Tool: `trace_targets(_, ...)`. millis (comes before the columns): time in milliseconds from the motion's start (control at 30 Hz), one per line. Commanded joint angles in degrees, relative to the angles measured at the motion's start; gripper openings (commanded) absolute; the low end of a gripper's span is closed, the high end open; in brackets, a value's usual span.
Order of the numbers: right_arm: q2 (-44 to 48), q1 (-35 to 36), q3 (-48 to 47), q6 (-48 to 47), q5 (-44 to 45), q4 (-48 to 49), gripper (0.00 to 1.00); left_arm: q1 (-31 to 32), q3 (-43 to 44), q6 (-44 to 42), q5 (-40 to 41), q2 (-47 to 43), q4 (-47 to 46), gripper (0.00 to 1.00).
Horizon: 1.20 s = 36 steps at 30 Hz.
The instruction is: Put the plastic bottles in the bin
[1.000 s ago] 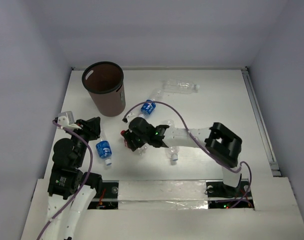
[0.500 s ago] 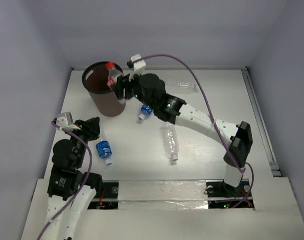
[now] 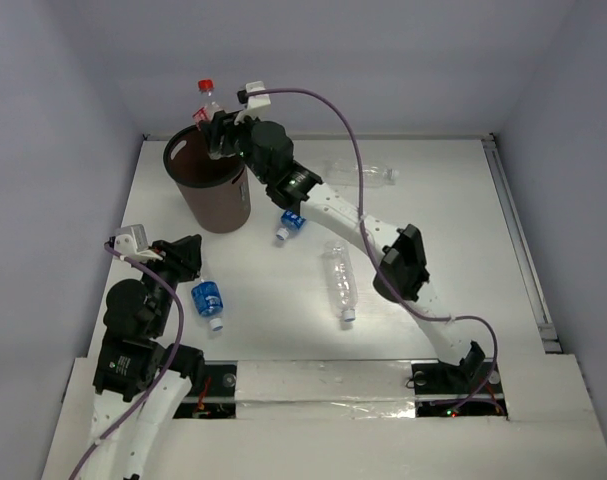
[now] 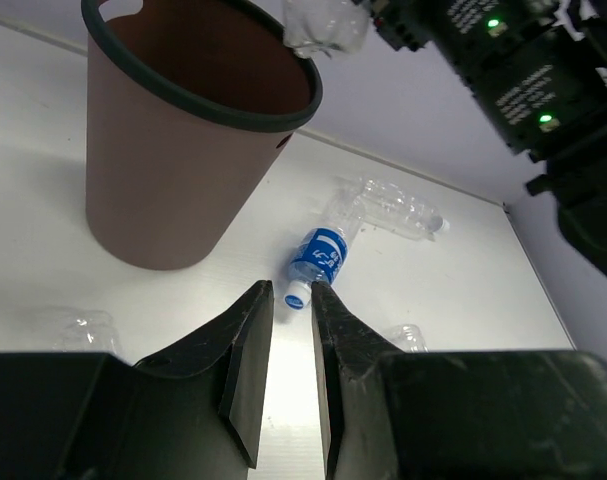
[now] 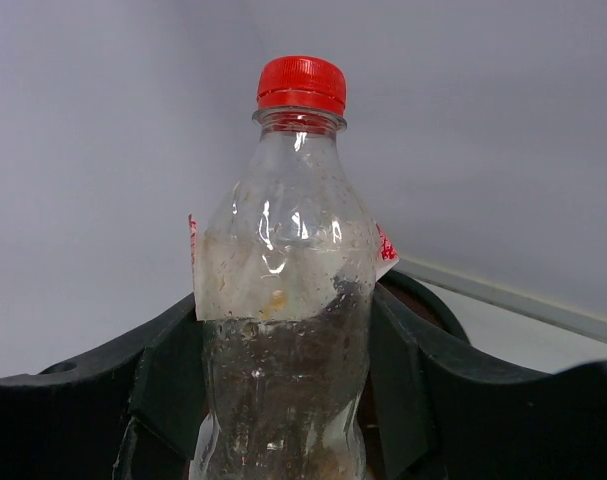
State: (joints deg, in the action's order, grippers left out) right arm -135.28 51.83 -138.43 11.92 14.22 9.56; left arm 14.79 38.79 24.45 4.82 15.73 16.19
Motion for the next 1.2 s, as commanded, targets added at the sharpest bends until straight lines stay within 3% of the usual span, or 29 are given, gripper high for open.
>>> trace_targets(0, -3.1, 0.4, -9.0, 1.5, -2.7, 5.8, 0.52, 0.3, 1.6, 0.2, 0.3, -0.3, -1.4, 0.2)
trace_targets(67, -3.7, 0.4, -8.4, 2.1, -3.3, 6.1, 0.55, 0.3, 1.6, 0.2, 0.3, -0.3, -1.5, 0.19)
trace_targets(200, -1.4, 0.4, -2.0, 1.3, -2.8, 7.8, 0.85, 0.3, 1.6, 0.2, 0.3, -0.3, -1.5, 0.2)
trace_targets(233, -1.0, 0.4, -1.3, 0.6, -2.7, 7.7, 0.88, 0.3, 1.5, 0.2, 0.2, -0.4, -1.5, 0.19)
trace_targets(300, -0.6, 0.4, -0.4, 0.2, -2.8, 7.4, 0.93, 0.3, 1.5, 0.2, 0.1, -0.3, -1.6, 0.2)
trace_targets(533, 4.3, 0.4, 7.7, -0.4, -4.1, 8.9, 0.94, -0.2, 1.5, 0.2, 0.2, -0.3, -1.6, 0.2)
trace_targets(567, 7.5, 0.4, 9.8, -0.1, -4.5, 9.5, 0.94, -0.2, 1.5, 0.2, 0.2, -0.3, -1.6, 0.2)
trace_targets(600, 9.3, 0.4, 12.3, 0.1, -4.9, 10.0, 0.83, -0.2, 1.5, 0.2, 0.3, -0.3, -1.5, 0.2)
trace_targets(667, 16.1, 0.4, 22.7, 1.8, -6.3, 12.6, 0.58, -0.2, 1.6, 0.2, 0.5, -0.3, -1.4, 0.19)
trace_targets(700, 18.6, 0.4, 27.1, 2.5, -6.7, 13.8, 0.25, -0.2, 1.6, 0.2, 0.5, -0.3, -1.3, 0.19)
trace_targets(733, 21.2, 0.4, 31.5, 4.1, -7.3, 16.3, 0.12, -0.2, 1.7, 0.2, 0.8, -0.4, -1.3, 0.19)
trace_targets(800, 27.3, 1.2, 43.7, 5.6, -7.5, 18.3, 0.0, -0.2, 1.7, 0.3, 1.2, -0.4, -1.2, 0.15)
trace_targets(967, 31.7, 7.0, 58.1, 10.8, -8.7, 18.0, 0.01, -0.2, 1.7, 0.3, 1.6, -0.4, -1.0, 0.0)
trace_targets(1067, 30.1, 10.7, 62.7, 14.8, -9.6, 16.8, 0.05, -0.7, 1.6, 0.4, 1.6, -0.3, -1.2, 0.0)
trace_targets(1167, 27.1, 12.8, 63.6, 17.3, -9.1, 15.1, 0.43, -1.3, 1.6, 0.4, 1.4, -0.3, -1.2, 0.0)
